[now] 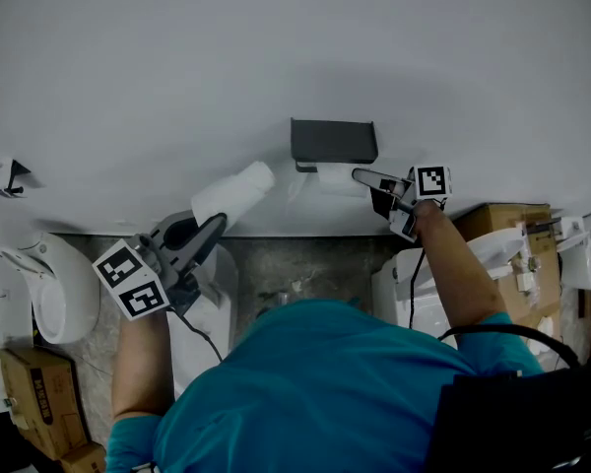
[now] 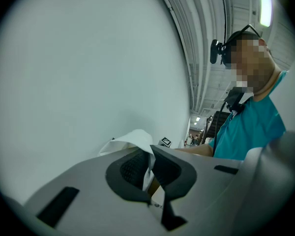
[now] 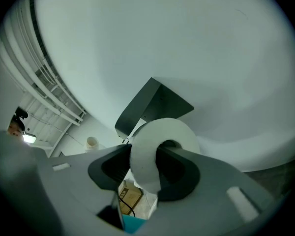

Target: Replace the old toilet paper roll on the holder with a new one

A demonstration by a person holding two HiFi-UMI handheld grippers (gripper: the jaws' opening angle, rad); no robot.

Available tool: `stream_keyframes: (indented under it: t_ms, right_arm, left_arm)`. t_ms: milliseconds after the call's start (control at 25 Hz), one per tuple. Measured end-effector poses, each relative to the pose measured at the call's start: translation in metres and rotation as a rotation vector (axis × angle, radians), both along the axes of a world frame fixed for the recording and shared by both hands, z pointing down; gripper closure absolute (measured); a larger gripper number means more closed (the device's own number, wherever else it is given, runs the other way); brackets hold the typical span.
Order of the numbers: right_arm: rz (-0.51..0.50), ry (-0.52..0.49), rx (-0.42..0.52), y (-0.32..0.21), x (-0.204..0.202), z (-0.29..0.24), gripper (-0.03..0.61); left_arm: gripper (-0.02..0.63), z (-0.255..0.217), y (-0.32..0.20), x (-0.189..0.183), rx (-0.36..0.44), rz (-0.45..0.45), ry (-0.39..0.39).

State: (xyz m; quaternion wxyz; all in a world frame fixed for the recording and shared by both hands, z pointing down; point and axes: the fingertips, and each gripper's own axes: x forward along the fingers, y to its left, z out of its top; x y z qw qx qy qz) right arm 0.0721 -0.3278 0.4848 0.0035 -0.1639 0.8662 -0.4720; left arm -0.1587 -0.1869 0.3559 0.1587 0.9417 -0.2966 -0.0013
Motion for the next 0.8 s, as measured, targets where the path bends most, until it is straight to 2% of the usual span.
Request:
stream_keyframes:
  t_ms: [400, 600, 800]
  right_arm:
    - [0.06, 0.034, 0.035, -0.002, -0.001, -0.001, 0.414]
    - [0.278, 0.215, 0.077, -0.009, 0.015, 0.013, 0.359]
    - [0.416, 0.294, 0.141, -0.013, 0.01, 0.005, 0.385]
  left_arm:
    - [0.603, 0.001, 0.0, 0.0, 0.001, 0.002, 0.006]
    - [0.603, 0.003, 0.0, -0.001, -0.005, 0.004, 0.009]
    - [0.603, 0.004, 0.0, -0.001, -0.009, 0.005, 0.009]
